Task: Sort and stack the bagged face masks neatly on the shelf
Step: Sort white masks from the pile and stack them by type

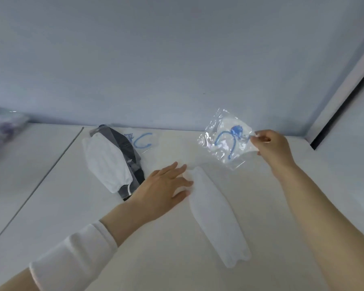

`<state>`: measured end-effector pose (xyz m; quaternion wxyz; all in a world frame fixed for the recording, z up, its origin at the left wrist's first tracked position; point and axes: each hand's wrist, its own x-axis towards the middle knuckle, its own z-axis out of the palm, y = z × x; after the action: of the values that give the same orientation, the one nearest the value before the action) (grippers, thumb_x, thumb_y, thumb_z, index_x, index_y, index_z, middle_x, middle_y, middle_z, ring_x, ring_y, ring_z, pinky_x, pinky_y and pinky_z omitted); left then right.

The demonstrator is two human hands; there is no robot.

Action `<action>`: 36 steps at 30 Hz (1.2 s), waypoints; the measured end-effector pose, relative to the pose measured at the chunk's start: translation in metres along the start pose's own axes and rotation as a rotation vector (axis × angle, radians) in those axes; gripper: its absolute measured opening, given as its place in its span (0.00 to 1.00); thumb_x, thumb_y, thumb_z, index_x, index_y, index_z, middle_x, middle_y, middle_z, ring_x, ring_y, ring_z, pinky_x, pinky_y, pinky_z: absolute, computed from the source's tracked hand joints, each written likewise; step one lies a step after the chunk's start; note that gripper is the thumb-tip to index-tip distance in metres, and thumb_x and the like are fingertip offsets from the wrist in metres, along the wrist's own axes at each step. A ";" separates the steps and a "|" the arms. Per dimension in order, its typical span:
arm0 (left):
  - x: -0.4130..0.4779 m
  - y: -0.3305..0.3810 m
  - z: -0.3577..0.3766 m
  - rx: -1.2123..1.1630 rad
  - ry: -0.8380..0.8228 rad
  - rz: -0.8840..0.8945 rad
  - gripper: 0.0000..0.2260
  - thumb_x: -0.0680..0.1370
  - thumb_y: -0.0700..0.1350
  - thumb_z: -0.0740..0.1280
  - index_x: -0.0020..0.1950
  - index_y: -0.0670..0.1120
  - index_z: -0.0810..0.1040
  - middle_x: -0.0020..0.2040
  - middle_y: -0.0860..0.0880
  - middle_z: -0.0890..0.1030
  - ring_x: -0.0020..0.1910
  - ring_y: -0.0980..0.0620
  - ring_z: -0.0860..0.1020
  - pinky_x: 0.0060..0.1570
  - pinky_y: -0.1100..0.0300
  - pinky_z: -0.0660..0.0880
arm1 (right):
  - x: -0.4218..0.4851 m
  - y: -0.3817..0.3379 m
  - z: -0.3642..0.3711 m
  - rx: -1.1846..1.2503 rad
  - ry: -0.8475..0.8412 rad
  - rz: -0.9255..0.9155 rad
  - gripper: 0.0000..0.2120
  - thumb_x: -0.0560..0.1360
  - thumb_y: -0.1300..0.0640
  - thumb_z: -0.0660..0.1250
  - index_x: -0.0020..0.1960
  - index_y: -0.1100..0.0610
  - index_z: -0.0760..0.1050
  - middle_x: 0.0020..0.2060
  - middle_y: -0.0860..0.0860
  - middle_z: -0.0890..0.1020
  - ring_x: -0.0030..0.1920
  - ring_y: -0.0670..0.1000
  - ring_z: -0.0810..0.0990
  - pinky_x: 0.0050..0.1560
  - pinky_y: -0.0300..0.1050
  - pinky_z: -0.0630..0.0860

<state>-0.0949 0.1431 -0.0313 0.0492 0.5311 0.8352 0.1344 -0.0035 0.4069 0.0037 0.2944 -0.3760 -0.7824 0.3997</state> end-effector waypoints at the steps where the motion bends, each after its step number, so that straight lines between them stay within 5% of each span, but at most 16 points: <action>1: -0.002 0.002 -0.001 -0.026 0.029 -0.019 0.18 0.81 0.54 0.57 0.71 0.58 0.68 0.77 0.56 0.55 0.77 0.57 0.50 0.71 0.62 0.51 | 0.001 -0.009 -0.005 0.087 0.052 -0.019 0.02 0.74 0.59 0.67 0.47 0.55 0.76 0.39 0.47 0.77 0.42 0.50 0.75 0.50 0.50 0.77; 4: 0.001 0.012 -0.008 -0.344 0.205 -0.179 0.23 0.79 0.53 0.62 0.74 0.54 0.62 0.74 0.54 0.62 0.73 0.57 0.60 0.70 0.63 0.57 | -0.007 -0.041 -0.005 0.382 0.015 -0.041 0.05 0.75 0.60 0.65 0.42 0.52 0.73 0.40 0.47 0.75 0.39 0.45 0.74 0.36 0.35 0.76; 7: 0.010 0.018 -0.026 -1.071 0.417 -0.435 0.27 0.77 0.50 0.66 0.74 0.50 0.60 0.66 0.52 0.71 0.63 0.55 0.73 0.59 0.62 0.70 | -0.033 -0.068 0.026 0.597 -0.228 0.061 0.06 0.76 0.62 0.65 0.42 0.53 0.74 0.38 0.50 0.76 0.38 0.46 0.75 0.31 0.33 0.75; 9: 0.013 0.011 -0.033 -1.449 0.529 -0.550 0.20 0.78 0.48 0.65 0.68 0.46 0.67 0.60 0.48 0.77 0.55 0.51 0.79 0.50 0.61 0.77 | -0.053 -0.077 0.055 0.599 -0.378 0.095 0.05 0.76 0.64 0.65 0.42 0.57 0.74 0.37 0.54 0.74 0.36 0.48 0.73 0.31 0.33 0.76; 11: 0.006 -0.008 -0.040 -1.592 0.653 -0.631 0.07 0.78 0.44 0.65 0.53 0.43 0.75 0.48 0.46 0.79 0.43 0.52 0.81 0.38 0.65 0.79 | -0.067 -0.083 0.085 0.527 -0.510 0.070 0.05 0.76 0.63 0.65 0.41 0.59 0.75 0.39 0.57 0.74 0.34 0.48 0.75 0.31 0.35 0.78; 13: -0.010 -0.038 -0.049 -1.543 0.777 -0.750 0.06 0.78 0.41 0.66 0.41 0.44 0.73 0.39 0.47 0.76 0.36 0.54 0.78 0.30 0.68 0.76 | -0.067 -0.087 0.112 0.380 -0.547 0.006 0.05 0.76 0.58 0.66 0.45 0.60 0.76 0.46 0.58 0.79 0.38 0.49 0.79 0.38 0.40 0.80; 17: -0.054 -0.110 -0.061 -1.450 0.900 -0.919 0.08 0.78 0.41 0.66 0.40 0.46 0.71 0.38 0.48 0.74 0.33 0.56 0.74 0.27 0.71 0.74 | -0.042 -0.095 0.166 -0.283 -0.362 -0.160 0.26 0.74 0.45 0.67 0.62 0.64 0.73 0.61 0.61 0.75 0.62 0.58 0.72 0.64 0.49 0.67; 22: -0.089 -0.154 -0.069 -1.364 0.880 -0.914 0.07 0.78 0.42 0.66 0.41 0.47 0.72 0.38 0.49 0.74 0.35 0.57 0.74 0.32 0.69 0.73 | -0.037 -0.106 0.226 -0.621 -0.281 -0.030 0.35 0.69 0.37 0.68 0.63 0.63 0.70 0.63 0.61 0.67 0.64 0.60 0.63 0.62 0.47 0.66; 28: -0.103 -0.168 -0.069 -1.330 0.794 -0.850 0.07 0.78 0.42 0.65 0.40 0.47 0.72 0.37 0.49 0.74 0.35 0.56 0.74 0.28 0.71 0.73 | -0.021 -0.091 0.221 -0.360 -0.217 -0.034 0.10 0.73 0.57 0.67 0.52 0.59 0.76 0.51 0.58 0.79 0.58 0.60 0.75 0.47 0.43 0.67; 31: -0.100 -0.165 -0.069 -1.341 0.748 -0.816 0.08 0.79 0.41 0.65 0.39 0.47 0.72 0.36 0.50 0.74 0.33 0.56 0.74 0.28 0.71 0.74 | -0.021 -0.086 0.198 0.060 -0.085 0.044 0.15 0.70 0.63 0.70 0.55 0.59 0.71 0.52 0.58 0.77 0.50 0.58 0.79 0.47 0.49 0.76; 33: -0.096 -0.162 -0.069 -1.340 0.715 -0.791 0.08 0.79 0.41 0.64 0.39 0.47 0.72 0.37 0.50 0.75 0.32 0.57 0.74 0.30 0.70 0.74 | -0.026 -0.088 0.177 0.317 -0.018 0.062 0.18 0.71 0.66 0.69 0.58 0.57 0.67 0.51 0.57 0.76 0.40 0.51 0.78 0.37 0.43 0.77; 36: -0.087 -0.154 -0.070 -1.348 0.696 -0.759 0.07 0.79 0.41 0.64 0.41 0.46 0.72 0.38 0.51 0.76 0.34 0.57 0.75 0.29 0.70 0.73 | -0.034 -0.098 0.146 0.527 -0.018 0.098 0.24 0.73 0.66 0.68 0.66 0.60 0.63 0.47 0.54 0.77 0.36 0.45 0.76 0.36 0.36 0.75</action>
<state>-0.2074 -0.0088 -0.0123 0.1371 0.0001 0.6658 0.7335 -0.1314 0.2811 0.0072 0.3557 -0.3202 -0.6347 0.6067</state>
